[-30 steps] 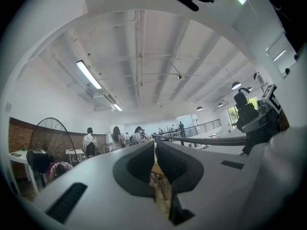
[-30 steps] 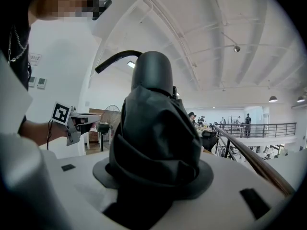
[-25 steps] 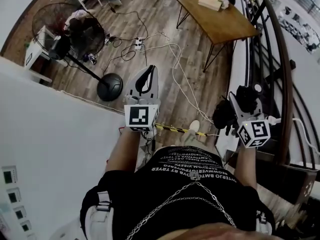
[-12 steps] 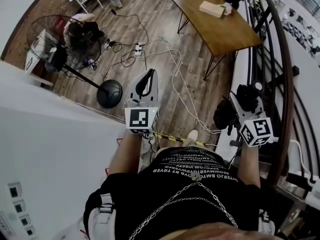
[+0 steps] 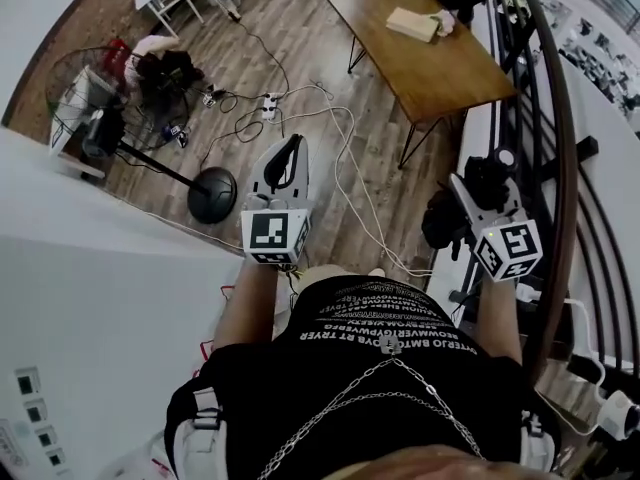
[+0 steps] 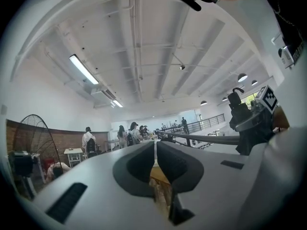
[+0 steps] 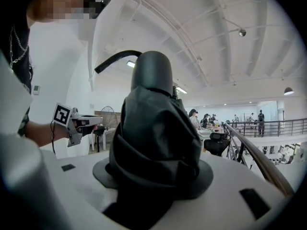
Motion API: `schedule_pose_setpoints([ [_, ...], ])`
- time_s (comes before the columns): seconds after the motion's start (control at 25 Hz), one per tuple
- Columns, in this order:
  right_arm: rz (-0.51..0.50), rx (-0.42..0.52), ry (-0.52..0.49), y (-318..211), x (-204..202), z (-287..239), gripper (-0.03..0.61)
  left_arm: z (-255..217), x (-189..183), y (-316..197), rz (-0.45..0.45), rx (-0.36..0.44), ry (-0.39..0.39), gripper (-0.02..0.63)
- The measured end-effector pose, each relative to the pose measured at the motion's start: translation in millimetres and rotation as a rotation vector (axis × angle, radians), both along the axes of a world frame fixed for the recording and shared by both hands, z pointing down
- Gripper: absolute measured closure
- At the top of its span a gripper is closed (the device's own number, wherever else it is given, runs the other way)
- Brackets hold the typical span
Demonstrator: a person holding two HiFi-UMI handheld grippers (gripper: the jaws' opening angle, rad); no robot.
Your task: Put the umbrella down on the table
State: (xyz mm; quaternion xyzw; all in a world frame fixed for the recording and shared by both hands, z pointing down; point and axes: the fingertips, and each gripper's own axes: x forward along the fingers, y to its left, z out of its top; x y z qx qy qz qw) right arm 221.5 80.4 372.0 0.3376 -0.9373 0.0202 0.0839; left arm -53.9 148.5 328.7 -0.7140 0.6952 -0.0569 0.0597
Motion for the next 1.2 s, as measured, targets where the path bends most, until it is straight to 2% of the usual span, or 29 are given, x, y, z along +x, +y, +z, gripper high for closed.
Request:
schedule_pose_setpoints([
  [0.24, 0.015, -0.021, -0.015, -22.3, 20.1, 4.9, 0.331, 3.8, 8.1, -17.2, -0.015, -0.027, -0.013, 0.574],
  [0.48, 0.026, -0.017, -0.017, -37.2, 21.5, 5.0, 0.331, 8.8, 9.3, -34.6, -0.006, -0.035, -0.013, 0.574],
  [0.6, 0.037, -0.013, -0.004, -47.2, 19.2, 6.3, 0.331, 15.4, 7.8, -47.9, 0.005, -0.045, 0.015, 0.574],
  [0.72, 0.035, -0.005, 0.000, -53.8, 7.8, 4.9, 0.331, 16.5, 0.0, -58.6, 0.005, -0.037, 0.035, 0.574],
  [1.0, 0.044, 0.008, 0.022, -82.6, -23.2, 3.2, 0.331, 17.5, -23.0, -90.7, -0.008, -0.022, -0.003, 0.575],
  [1.2, 0.047, 0.068, 0.010, -104.2, -49.2, -5.1, 0.331, 12.1, -44.1, -120.1, -0.012, 0.018, -0.036, 0.574],
])
